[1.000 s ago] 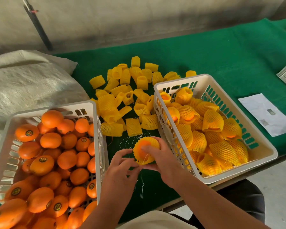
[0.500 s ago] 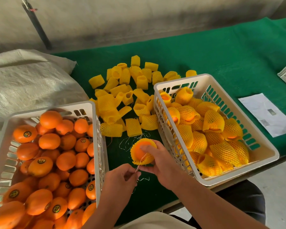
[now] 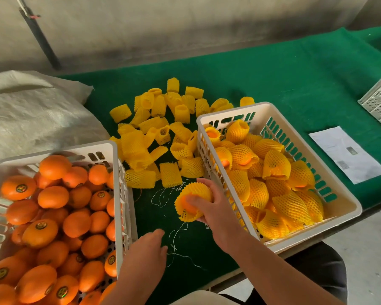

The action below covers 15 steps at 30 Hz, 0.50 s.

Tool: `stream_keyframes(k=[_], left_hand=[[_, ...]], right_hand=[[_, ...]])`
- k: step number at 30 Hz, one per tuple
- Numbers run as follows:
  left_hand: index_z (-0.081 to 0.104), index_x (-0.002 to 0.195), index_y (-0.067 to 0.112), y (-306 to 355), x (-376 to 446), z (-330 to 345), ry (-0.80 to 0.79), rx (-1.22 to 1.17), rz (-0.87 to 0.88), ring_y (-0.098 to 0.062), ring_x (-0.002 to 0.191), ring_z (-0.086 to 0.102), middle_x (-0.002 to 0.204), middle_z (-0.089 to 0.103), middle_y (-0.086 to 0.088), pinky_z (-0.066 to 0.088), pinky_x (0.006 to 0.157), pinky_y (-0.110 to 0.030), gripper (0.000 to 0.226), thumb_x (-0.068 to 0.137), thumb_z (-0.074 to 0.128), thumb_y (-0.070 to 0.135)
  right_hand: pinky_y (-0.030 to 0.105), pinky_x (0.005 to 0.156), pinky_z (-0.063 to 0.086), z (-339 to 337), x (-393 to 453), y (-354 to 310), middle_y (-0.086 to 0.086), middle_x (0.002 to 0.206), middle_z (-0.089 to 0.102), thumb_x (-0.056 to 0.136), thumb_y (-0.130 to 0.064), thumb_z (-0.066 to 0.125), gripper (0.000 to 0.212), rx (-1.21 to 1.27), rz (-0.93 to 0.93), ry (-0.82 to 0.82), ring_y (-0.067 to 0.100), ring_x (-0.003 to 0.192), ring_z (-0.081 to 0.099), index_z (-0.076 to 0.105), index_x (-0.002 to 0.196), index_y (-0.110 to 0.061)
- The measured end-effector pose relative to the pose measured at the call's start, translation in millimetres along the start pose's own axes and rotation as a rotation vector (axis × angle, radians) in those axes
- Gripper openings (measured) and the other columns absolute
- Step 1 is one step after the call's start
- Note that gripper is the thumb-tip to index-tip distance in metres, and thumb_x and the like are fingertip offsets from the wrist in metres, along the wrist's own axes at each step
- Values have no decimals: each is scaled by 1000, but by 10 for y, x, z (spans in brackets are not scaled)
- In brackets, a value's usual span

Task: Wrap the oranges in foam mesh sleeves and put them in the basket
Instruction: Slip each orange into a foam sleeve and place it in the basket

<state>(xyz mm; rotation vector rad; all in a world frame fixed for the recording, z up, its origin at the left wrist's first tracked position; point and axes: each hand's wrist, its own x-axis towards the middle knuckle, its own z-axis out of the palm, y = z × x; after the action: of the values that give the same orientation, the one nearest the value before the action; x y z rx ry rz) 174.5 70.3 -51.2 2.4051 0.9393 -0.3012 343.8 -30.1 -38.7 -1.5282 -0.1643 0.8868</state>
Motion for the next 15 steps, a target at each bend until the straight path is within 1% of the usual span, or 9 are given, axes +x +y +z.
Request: stream_keyframes(k=[2,4,6,7,8,10,11,13,15], left_hand=[[48,145,34,-41,-48,-63,66,-37,82,3,102,54,124,61,17,42,86,-9,42,104,56,41],[59,136,34,-86,-91,-94,69,30,149,5,103,58,122,66,19,38,87,-6,37,100,65,39],[76,111,27,-201,-108,-101,229,105,271,-4,96,71,107,75,12,52,88,-20,28,84,86,29],[79,99,25,-270,-121,-83,332,128,348,-11,91,75,100,77,7,59,81,-31,14,86,83,31],[80,91,23,-307,-140,-105,374,163,375,-17,89,76,98,77,3,62,75,-40,23,97,66,40],[81,83,20,-400,-131,-115,412,229,435,-25,86,77,98,78,-4,63,68,-48,74,110,20,52],[81,79,20,-432,-125,-93,451,274,463,-27,85,77,97,78,-5,63,67,-49,83,110,12,53],[81,77,21,-404,-123,-108,429,243,434,-28,85,77,97,78,-4,63,67,-49,64,106,32,51],[81,80,22,-368,-132,-126,413,215,372,-27,89,77,100,78,-2,61,73,-48,16,83,74,36]], right_hand=[[42,79,65,-59,27,-100,-18,134,43,84,-26,86,59,19,-58,5,24,121,54,59,127,-56],[46,78,65,-164,90,-229,-14,139,41,83,-16,86,61,83,-118,8,29,124,52,63,128,-50],[45,79,65,-326,181,-403,-8,142,43,82,-14,86,61,110,-170,48,32,124,55,64,128,-48],[45,79,65,-426,234,-506,-4,142,46,81,-16,88,61,120,-186,81,32,123,57,64,127,-49],[45,80,64,-529,291,-614,-2,140,49,79,-21,90,61,135,-190,122,32,121,60,63,126,-49],[47,82,64,-745,419,-793,-2,136,55,73,-34,95,65,173,-161,199,29,118,65,61,127,-48],[47,81,64,-852,488,-856,-2,134,56,68,-43,95,69,167,-147,234,27,118,64,60,127,-46],[48,78,65,-1050,630,-899,-5,134,53,67,-64,89,67,103,-129,301,24,116,60,62,125,-45],[53,77,65,-1213,770,-860,-6,132,50,83,-66,75,34,28,-95,379,25,115,56,67,113,-51]])
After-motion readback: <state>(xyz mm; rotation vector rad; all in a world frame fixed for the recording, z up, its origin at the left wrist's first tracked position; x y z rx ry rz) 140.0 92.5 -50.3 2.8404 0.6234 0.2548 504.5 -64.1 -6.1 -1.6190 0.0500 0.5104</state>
